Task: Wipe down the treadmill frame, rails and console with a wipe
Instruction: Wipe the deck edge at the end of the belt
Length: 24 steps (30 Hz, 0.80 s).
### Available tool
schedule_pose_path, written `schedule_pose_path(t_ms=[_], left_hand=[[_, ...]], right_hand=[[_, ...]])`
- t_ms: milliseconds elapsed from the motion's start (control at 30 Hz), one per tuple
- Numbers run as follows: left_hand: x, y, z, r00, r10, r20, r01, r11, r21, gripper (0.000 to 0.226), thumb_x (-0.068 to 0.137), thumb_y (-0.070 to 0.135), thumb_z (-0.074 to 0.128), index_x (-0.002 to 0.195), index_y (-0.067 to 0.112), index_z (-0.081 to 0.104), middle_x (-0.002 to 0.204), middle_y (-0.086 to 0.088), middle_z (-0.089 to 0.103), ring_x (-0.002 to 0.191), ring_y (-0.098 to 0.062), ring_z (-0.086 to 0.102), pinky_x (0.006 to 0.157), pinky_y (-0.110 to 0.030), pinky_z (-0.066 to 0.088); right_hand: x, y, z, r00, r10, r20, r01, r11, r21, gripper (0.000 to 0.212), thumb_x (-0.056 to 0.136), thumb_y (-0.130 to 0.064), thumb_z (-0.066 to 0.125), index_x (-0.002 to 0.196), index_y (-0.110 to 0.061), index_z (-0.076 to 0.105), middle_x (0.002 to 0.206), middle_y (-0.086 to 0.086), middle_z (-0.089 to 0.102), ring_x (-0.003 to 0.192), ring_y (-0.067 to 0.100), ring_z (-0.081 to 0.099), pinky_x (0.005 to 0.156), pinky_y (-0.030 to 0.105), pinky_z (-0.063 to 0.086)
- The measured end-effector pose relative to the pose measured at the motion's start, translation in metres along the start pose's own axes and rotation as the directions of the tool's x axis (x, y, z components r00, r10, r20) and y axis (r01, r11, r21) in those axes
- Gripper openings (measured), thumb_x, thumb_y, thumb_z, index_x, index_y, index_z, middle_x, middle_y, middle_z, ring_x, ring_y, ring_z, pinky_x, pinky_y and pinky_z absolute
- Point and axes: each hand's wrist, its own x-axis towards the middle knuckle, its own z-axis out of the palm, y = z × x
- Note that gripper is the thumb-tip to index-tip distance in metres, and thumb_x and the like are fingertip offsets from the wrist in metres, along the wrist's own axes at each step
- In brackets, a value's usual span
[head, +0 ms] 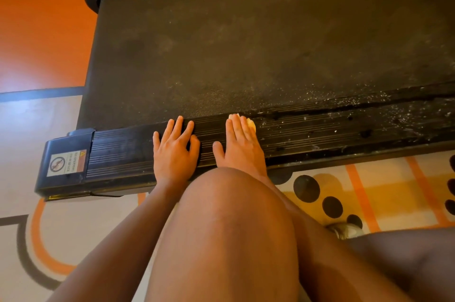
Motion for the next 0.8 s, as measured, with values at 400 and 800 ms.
schedule_pose_path(t_ms=[400,800], left_hand=[[0.0,-0.001,0.001,0.999,0.019,-0.03,-0.019,1.0,-0.002,0.058,0.102,0.052,0.026,0.15,0.027,0.047,0.162,-0.002,0.035,0.153,-0.026,0.024,0.124,-0.055,0.009],[-0.001,0.0,0.0,1.0,0.011,-0.019,-0.011,1.0,-0.004,0.058,0.102,0.053,0.025,0.15,0.028,0.047,0.162,-0.002,0.034,0.153,-0.025,0.023,0.124,-0.053,0.007]], right_hand=[[0.033,0.013,-0.014,0.999,-0.02,-0.031,0.02,1.0,-0.013,0.063,0.11,-0.045,0.024,0.164,-0.015,0.009,0.172,0.006,0.004,0.159,0.022,-0.002,0.127,0.04,-0.002],[0.013,0.01,-0.011,1.0,-0.021,0.001,0.021,0.999,-0.033,0.066,0.11,-0.049,0.019,0.164,-0.014,0.004,0.172,0.007,0.001,0.158,0.023,-0.004,0.129,0.041,0.0]])
